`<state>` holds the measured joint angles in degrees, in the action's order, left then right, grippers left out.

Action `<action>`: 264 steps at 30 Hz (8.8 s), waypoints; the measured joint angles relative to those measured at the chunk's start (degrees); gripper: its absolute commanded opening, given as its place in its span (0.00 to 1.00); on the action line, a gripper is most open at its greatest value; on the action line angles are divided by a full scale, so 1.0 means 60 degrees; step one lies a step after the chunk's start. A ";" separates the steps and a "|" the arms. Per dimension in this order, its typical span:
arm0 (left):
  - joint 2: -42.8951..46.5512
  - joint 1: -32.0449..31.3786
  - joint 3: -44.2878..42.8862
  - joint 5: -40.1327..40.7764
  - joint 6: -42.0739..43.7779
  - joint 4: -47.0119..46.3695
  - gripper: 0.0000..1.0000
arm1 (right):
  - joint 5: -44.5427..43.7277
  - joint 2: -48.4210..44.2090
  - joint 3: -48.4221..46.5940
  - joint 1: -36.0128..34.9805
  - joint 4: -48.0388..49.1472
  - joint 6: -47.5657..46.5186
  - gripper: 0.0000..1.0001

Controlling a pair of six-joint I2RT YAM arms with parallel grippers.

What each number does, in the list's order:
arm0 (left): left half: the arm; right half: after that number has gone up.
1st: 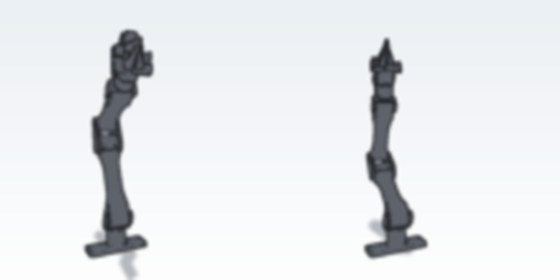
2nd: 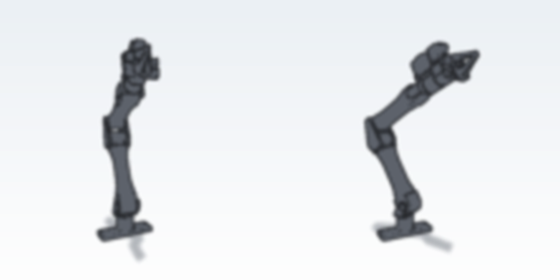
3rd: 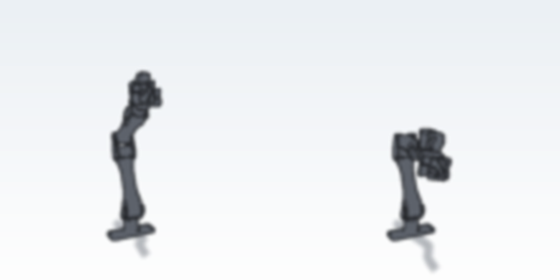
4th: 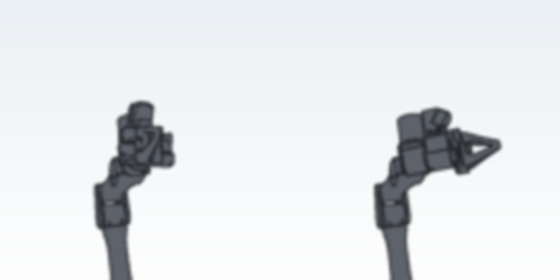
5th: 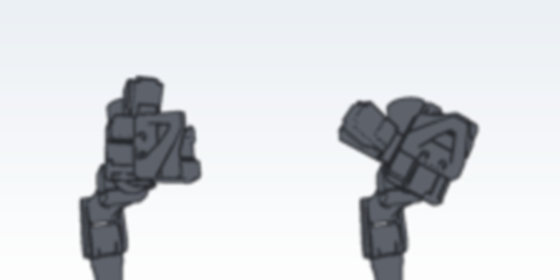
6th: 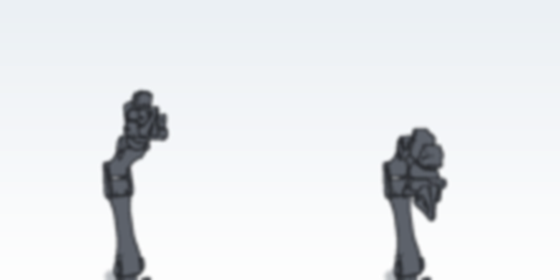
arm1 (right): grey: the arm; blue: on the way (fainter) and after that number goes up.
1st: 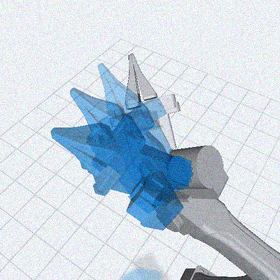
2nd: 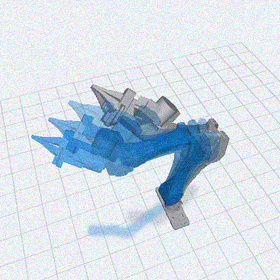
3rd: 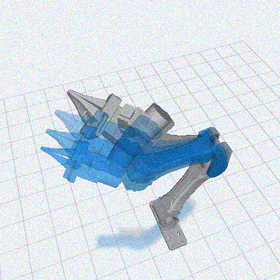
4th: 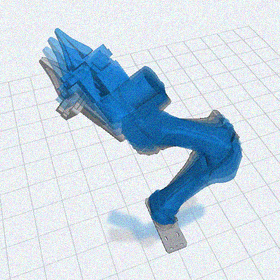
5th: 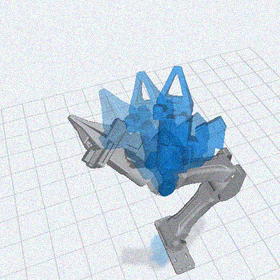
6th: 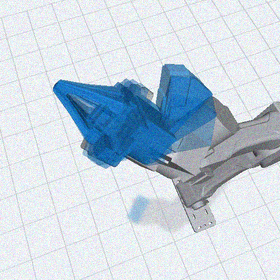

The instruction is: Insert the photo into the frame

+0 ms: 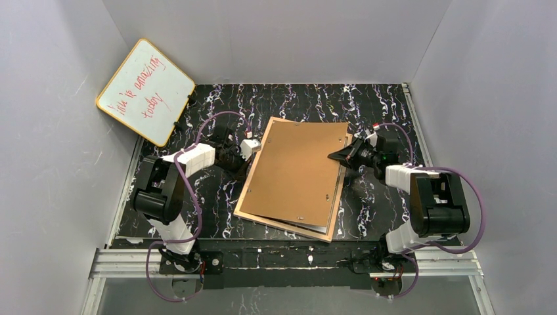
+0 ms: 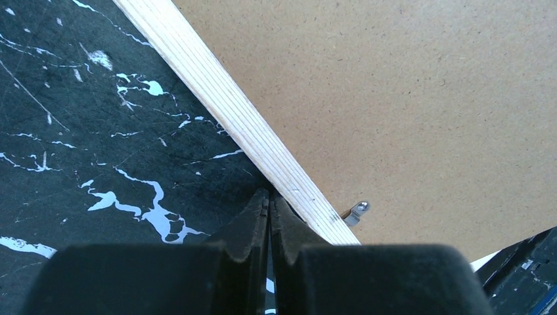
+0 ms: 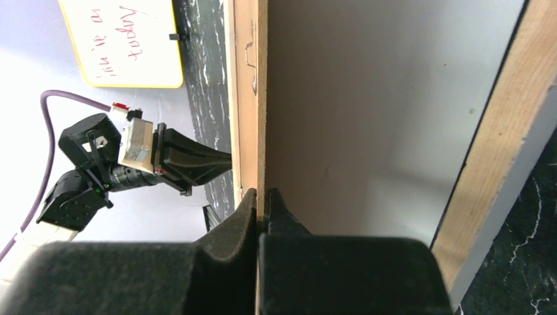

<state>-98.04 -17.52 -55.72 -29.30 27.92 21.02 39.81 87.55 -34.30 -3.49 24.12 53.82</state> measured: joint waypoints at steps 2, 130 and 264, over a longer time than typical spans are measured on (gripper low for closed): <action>0.0007 0.0011 0.0004 0.0000 0.0029 0.0011 0.00 | -0.0153 -0.0011 -0.0004 -0.0051 -0.0106 -0.0051 0.01; -0.3730 0.1279 -0.3854 -0.3264 -0.2415 0.0729 0.07 | -0.3840 0.6492 -1.0116 -0.4255 -0.6138 -0.2157 0.67; -0.0441 -0.2947 -0.2058 -0.2583 0.2098 0.5118 0.86 | -0.5329 0.5104 -1.0637 -0.2171 -0.7792 -0.2335 0.99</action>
<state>-100.68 -35.20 -68.07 -44.80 40.51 51.72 7.84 118.17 -98.13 -16.51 -22.63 39.81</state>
